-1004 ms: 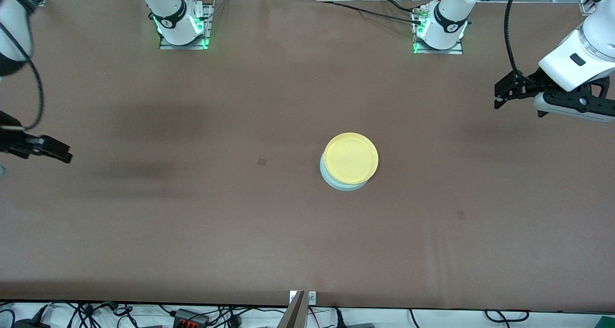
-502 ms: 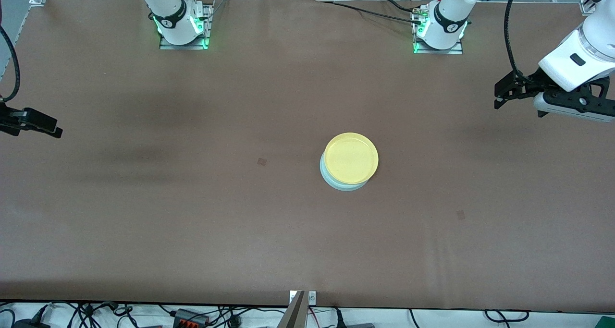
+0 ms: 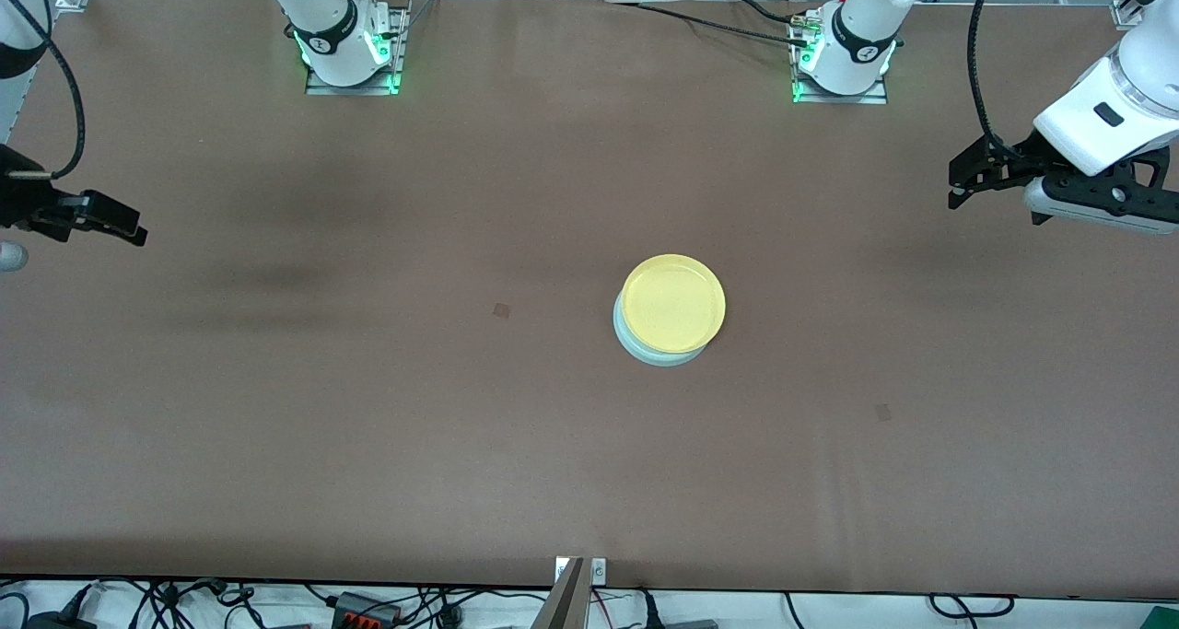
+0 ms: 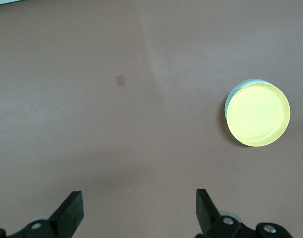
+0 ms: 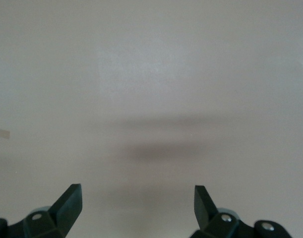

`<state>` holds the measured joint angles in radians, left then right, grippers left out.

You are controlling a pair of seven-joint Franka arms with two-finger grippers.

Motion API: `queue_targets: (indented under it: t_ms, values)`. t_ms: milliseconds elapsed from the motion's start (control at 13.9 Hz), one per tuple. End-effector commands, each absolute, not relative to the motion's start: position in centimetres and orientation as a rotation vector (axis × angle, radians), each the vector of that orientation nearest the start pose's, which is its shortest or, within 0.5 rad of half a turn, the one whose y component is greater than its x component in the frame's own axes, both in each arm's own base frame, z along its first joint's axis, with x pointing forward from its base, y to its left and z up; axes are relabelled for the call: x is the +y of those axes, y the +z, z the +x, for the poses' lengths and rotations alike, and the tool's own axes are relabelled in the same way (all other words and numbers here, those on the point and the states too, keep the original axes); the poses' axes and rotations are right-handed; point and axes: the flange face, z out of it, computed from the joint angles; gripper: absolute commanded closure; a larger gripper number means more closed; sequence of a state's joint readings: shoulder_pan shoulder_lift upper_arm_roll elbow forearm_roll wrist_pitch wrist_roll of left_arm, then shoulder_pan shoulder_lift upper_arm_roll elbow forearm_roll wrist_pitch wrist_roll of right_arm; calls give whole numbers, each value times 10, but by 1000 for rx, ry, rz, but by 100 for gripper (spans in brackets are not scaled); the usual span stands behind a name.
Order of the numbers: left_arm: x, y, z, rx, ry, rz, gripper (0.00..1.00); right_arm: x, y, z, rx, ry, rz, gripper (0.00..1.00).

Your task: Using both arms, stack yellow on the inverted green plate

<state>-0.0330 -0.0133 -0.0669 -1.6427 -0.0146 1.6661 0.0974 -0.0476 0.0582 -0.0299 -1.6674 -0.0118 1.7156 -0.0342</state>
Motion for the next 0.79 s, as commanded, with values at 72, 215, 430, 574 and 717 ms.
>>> queue_targets:
  t_ms: [72, 215, 430, 574, 717]
  values:
    - [-57, 612, 558, 311, -54, -3152, 0, -36, 566, 565, 40, -22, -3168, 0]
    - [-57, 612, 558, 311, -54, -3152, 0, -37, 569, 569, 28, -32, -3167, 0]
    - [-57, 616, 559, 313, -66, -3150, 0, -37, 573, 571, 40, -59, -3167, 0]
    - [-58, 613, 562, 315, -61, -3151, 0, -37, 575, 575, 30, -68, -3169, 0]
    - [-58, 616, 564, 313, -71, -3151, 0, -37, 576, 576, 30, -71, -3169, 0]
